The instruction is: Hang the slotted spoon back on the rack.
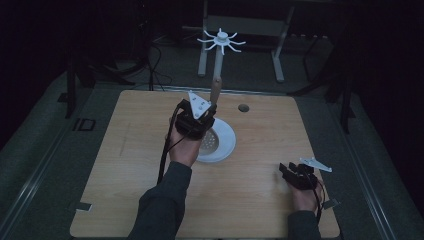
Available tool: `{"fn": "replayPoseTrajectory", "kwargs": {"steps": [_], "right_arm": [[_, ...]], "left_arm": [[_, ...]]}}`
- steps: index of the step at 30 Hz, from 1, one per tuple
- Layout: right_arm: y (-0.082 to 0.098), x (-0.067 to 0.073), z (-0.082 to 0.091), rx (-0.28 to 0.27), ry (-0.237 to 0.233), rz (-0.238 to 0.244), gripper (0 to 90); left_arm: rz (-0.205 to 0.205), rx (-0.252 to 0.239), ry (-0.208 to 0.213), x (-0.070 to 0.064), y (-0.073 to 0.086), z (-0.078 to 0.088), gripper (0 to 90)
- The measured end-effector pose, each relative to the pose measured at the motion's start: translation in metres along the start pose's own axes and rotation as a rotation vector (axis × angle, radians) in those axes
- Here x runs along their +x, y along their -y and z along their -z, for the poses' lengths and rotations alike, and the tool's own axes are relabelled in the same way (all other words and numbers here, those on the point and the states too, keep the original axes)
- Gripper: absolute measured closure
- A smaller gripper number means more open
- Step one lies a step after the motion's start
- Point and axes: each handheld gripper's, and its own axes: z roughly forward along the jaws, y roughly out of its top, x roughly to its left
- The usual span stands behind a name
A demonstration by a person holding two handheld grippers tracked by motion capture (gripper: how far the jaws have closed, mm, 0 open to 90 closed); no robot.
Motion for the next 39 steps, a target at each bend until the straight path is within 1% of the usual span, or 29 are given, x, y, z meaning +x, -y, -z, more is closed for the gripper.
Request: {"fn": "replayPoseTrajectory", "kwargs": {"steps": [11,14,17,23,30,34,39], "right_arm": [[0.0,-0.001,0.0,-0.002,0.01,-0.016,53.8],[0.0,-0.002,0.0,-0.003,0.011,-0.016,53.8],[0.0,-0.002,0.001,-0.003,0.011,-0.018,53.7],[0.001,-0.002,0.0,-0.002,0.015,-0.023,53.8],[0.001,-0.004,0.0,-0.003,0.01,-0.039,53.7],[0.001,-0.004,0.0,-0.005,0.011,-0.042,53.7],[0.001,-0.005,0.0,-0.005,0.013,-0.043,53.7]], "left_arm": [[0.014,-0.015,-0.02,-0.003,-0.006,0.0,73.7],[0.03,-0.024,-0.027,-0.003,-0.008,0.001,73.7],[0.035,-0.026,-0.031,-0.002,-0.01,0.002,73.7],[0.041,-0.037,-0.042,-0.003,-0.016,0.002,73.7],[0.039,-0.047,-0.051,-0.005,-0.023,0.002,73.7],[0.029,-0.05,-0.056,-0.007,-0.027,0.001,73.7],[0.045,-0.059,-0.062,-0.007,-0.029,0.002,73.7]]}}
